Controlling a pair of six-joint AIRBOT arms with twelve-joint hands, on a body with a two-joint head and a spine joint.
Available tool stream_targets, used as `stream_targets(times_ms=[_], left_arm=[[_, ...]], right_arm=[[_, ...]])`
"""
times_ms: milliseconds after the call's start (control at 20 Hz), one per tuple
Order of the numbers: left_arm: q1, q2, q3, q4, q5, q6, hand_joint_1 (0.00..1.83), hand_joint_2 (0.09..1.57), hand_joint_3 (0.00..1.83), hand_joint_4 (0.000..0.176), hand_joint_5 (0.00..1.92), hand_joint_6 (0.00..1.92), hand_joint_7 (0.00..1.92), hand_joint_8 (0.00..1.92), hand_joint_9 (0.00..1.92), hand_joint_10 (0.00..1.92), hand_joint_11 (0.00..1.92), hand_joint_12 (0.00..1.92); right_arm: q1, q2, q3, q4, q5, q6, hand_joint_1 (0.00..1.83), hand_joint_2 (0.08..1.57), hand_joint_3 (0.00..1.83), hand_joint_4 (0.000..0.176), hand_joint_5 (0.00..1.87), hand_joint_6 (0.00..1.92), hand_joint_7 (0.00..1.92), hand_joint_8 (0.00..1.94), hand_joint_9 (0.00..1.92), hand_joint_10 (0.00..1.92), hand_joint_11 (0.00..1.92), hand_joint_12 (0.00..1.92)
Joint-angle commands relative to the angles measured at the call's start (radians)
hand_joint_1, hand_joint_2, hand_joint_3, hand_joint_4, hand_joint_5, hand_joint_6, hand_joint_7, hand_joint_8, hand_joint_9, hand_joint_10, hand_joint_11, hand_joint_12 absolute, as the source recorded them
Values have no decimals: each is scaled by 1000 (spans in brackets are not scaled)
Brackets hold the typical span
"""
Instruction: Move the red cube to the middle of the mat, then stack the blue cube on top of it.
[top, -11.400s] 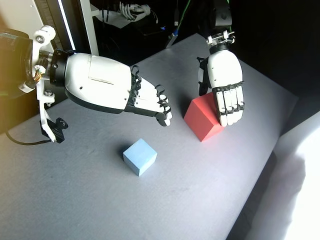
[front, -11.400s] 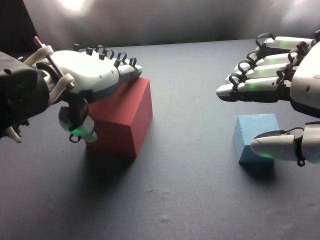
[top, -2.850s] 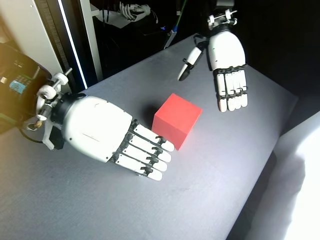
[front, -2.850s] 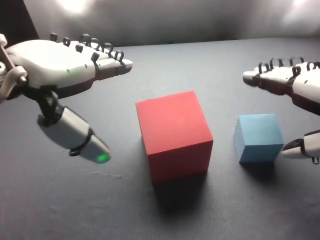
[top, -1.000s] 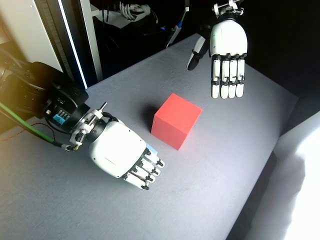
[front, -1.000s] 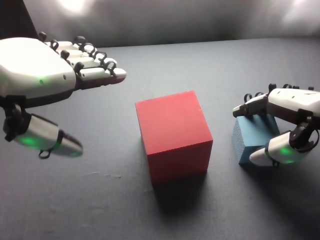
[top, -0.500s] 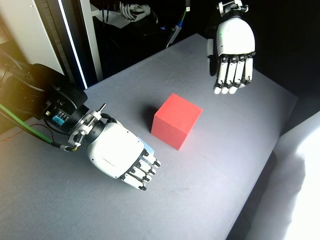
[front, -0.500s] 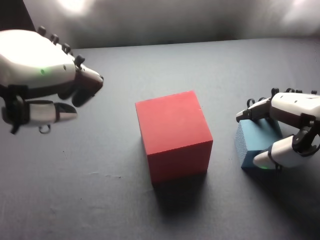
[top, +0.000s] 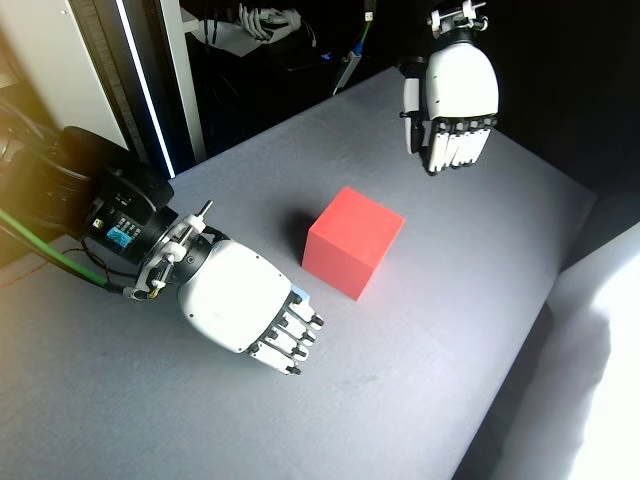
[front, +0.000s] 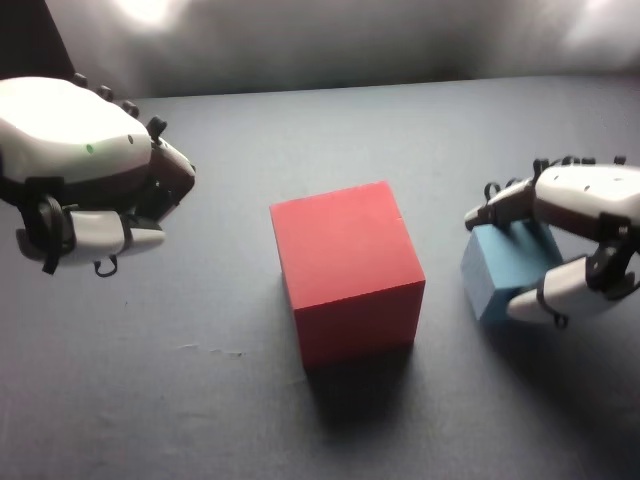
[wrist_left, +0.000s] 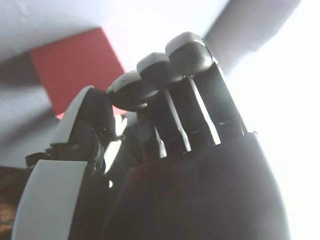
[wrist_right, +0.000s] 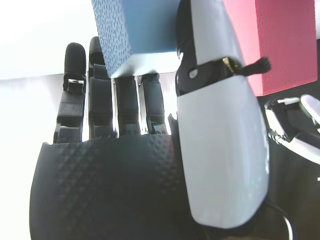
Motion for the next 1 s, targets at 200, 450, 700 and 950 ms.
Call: stream_targets(times_ms=[200,450,700,950], left_arm=[[37,14,57,513,-277,-498,731,1488,0,0,676,1921,804,1921,721,1921,681,1921],[54,11,98,644,-431,-575,699,1503,3,0,683,1921,843,1921,769,1921,700,1921],[54,11,107,671,-474,-575,719,1495,1,0,701,1921,833,1921,754,1921,701,1921],[54,12,103,673,-486,-576,726,1494,2,0,623,1921,748,1921,673,1921,642,1921]], right_arm=[[112,32,7,-30,-31,-117,1173,1013,2,0,496,1,502,3,438,3,0,1031],[240,30,99,-30,-358,-120,1187,1008,0,0,511,4,502,0,462,9,0,1062],[298,14,185,-12,-525,-118,1210,1003,2,0,607,12,615,10,549,21,30,1127],[366,5,245,-12,-578,-130,1244,1038,5,0,768,19,804,20,718,43,137,1176]])
